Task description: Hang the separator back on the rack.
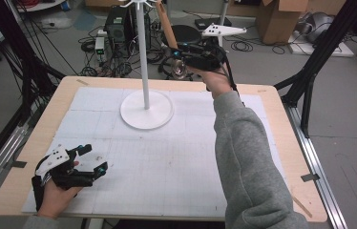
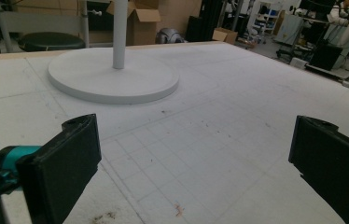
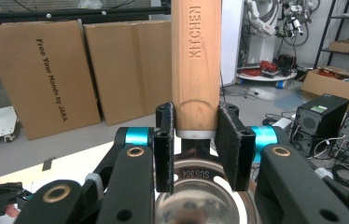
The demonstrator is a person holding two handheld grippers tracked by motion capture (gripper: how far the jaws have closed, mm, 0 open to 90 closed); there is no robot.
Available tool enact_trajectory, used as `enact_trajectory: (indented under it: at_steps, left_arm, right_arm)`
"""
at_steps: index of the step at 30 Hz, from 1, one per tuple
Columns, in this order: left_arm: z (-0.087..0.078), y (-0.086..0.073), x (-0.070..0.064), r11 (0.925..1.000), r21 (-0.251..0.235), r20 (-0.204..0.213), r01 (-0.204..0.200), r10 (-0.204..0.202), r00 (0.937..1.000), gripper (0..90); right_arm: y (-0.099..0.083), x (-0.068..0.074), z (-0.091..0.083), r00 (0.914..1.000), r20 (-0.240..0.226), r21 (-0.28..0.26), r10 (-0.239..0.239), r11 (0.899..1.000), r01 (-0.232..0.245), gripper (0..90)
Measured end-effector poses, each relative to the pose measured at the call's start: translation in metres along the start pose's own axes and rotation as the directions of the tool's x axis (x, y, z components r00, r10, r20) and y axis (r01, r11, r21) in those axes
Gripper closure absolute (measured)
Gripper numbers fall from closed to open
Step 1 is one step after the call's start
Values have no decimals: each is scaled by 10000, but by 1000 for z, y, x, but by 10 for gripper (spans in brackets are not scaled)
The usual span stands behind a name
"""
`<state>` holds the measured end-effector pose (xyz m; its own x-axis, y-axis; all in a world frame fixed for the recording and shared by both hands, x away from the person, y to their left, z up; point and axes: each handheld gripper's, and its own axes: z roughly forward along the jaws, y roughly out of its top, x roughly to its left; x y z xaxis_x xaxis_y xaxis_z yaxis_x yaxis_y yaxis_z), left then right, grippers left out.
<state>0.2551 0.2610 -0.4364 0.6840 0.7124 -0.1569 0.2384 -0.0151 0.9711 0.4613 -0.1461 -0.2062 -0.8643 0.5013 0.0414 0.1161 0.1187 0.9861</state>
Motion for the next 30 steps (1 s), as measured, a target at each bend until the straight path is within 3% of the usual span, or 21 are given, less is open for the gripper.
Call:
enact_trajectory:
  at_steps: [30]
  left_arm:
    - [-1,-1,0,10000,7,-10,96,-96,10000,28]
  right_arm:
    - [-1,-4,15,9998,175,10,75,10000,-76,700]
